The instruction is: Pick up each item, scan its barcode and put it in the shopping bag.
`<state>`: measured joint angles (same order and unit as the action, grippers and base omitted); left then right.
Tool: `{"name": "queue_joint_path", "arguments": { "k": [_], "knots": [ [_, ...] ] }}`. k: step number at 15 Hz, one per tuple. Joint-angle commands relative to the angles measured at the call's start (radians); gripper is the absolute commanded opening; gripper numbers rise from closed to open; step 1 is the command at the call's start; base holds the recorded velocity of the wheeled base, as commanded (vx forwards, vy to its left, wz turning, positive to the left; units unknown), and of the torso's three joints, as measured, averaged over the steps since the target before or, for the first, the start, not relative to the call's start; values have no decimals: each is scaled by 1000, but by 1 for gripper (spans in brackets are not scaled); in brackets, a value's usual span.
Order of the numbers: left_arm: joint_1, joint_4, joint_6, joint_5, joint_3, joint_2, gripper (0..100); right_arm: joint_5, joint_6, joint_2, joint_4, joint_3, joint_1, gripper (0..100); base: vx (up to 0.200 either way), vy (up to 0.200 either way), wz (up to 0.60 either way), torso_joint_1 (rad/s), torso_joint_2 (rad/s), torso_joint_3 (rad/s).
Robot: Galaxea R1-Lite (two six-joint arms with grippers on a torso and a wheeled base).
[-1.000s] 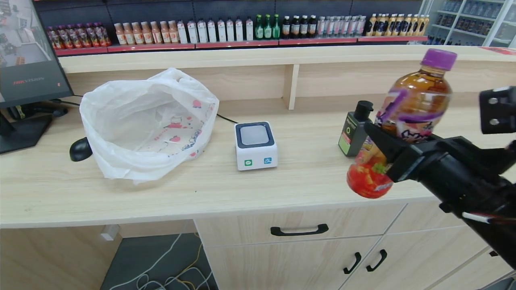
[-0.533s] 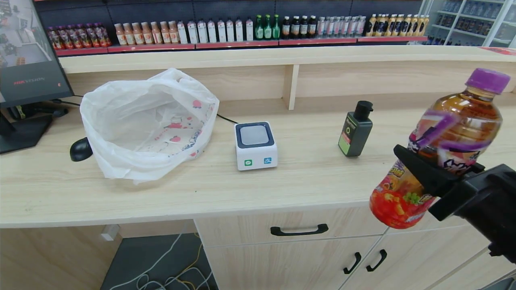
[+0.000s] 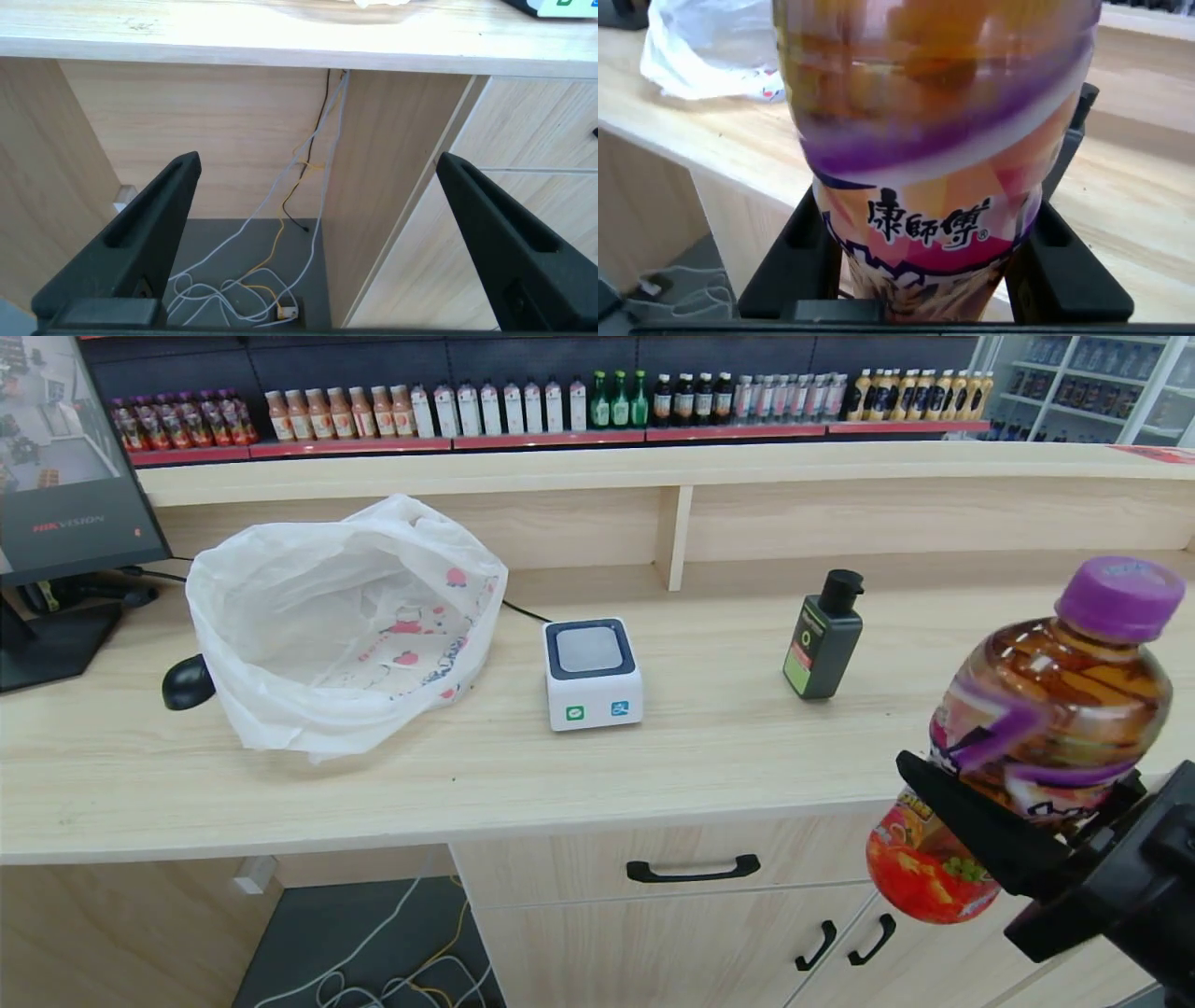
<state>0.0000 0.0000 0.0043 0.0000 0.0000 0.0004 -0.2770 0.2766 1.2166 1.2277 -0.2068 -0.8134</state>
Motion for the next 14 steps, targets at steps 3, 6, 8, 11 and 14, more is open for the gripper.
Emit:
{"name": "queue_joint_path", "arguments": {
  "k": [3, 6, 8, 11, 14],
  "knots": [
    [0, 0, 0, 0, 0, 0, 100, 2, 179, -15, 1, 52, -87, 0, 0, 0, 0, 0, 0, 0],
    [0, 0, 0, 0, 0, 0, 100, 22, 423, 12, -2, -9, -176, 0, 0, 0, 0, 0, 0, 0],
    [0, 0, 0, 0, 0, 0, 100, 33, 483, 52, -2, -51, -224, 0, 0, 0, 0, 0, 0, 0],
    [0, 0, 0, 0, 0, 0, 100, 59, 661, 80, 0, -83, -271, 0, 0, 0, 0, 0, 0, 0],
    [0, 0, 0, 0, 0, 0, 100, 61, 760, 100, 0, -121, -311, 0, 0, 0, 0, 0, 0, 0]
  ]
}}
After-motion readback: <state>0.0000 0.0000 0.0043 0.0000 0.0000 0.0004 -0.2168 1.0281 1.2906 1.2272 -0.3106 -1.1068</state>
